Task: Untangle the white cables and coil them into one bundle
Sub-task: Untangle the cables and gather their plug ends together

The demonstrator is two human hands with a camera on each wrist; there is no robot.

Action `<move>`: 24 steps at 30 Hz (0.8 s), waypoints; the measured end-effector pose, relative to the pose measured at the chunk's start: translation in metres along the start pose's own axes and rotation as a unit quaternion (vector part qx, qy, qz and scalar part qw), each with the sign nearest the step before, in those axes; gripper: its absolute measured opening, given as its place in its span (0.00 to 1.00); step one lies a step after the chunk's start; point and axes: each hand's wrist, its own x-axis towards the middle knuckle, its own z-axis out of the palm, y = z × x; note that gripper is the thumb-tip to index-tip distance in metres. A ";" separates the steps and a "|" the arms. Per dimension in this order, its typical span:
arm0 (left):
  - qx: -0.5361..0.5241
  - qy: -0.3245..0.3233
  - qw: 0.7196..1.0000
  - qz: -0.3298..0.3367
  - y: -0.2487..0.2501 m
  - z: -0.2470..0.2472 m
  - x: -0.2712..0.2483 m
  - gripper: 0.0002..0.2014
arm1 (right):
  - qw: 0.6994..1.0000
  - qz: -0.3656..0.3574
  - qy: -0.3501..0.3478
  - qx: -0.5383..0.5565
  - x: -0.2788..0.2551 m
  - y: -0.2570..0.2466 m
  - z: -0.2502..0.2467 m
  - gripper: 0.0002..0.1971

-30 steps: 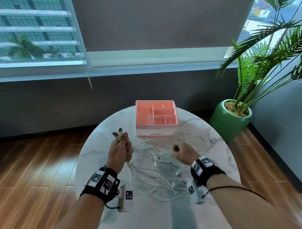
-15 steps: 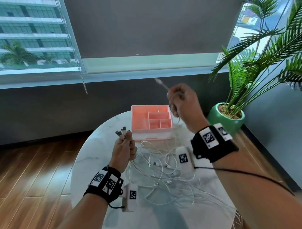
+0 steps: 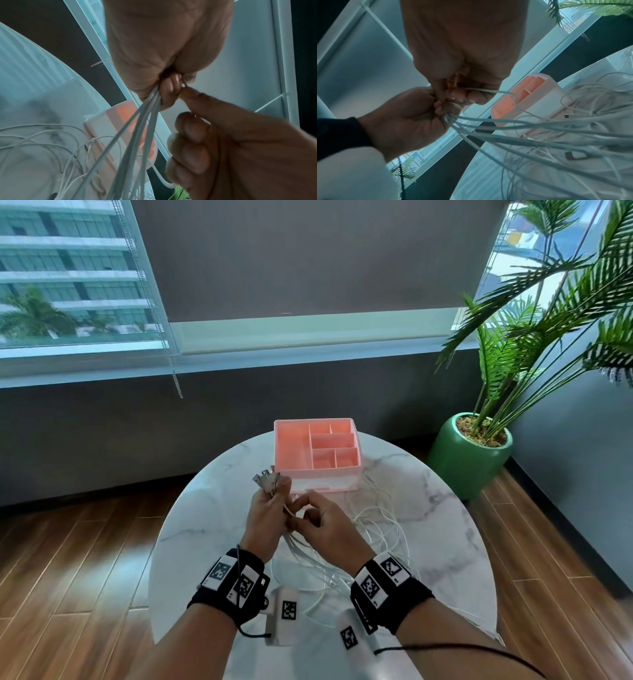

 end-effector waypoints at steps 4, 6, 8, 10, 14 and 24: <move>-0.068 0.034 0.997 -0.012 0.004 -0.006 0.002 0.22 | 0.991 0.027 -0.018 -0.130 -0.003 0.023 -0.018 0.01; -0.096 0.061 0.993 0.002 0.010 -0.010 0.003 0.21 | 0.976 0.056 -0.015 -0.209 -0.008 0.040 -0.033 0.03; -0.111 0.085 0.990 0.016 0.016 -0.012 0.005 0.21 | 0.956 0.118 0.001 -0.267 -0.015 0.063 -0.052 0.06; -0.124 0.102 0.987 0.020 0.019 -0.015 0.007 0.21 | 0.936 0.196 0.027 -0.291 -0.023 0.090 -0.075 0.10; -0.129 0.091 0.987 0.026 0.019 -0.017 0.007 0.21 | 0.922 0.281 0.073 -0.254 -0.029 0.118 -0.112 0.15; -0.134 0.023 0.991 0.012 0.016 -0.005 0.007 0.21 | 0.966 0.029 0.218 0.134 0.034 -0.074 -0.156 0.12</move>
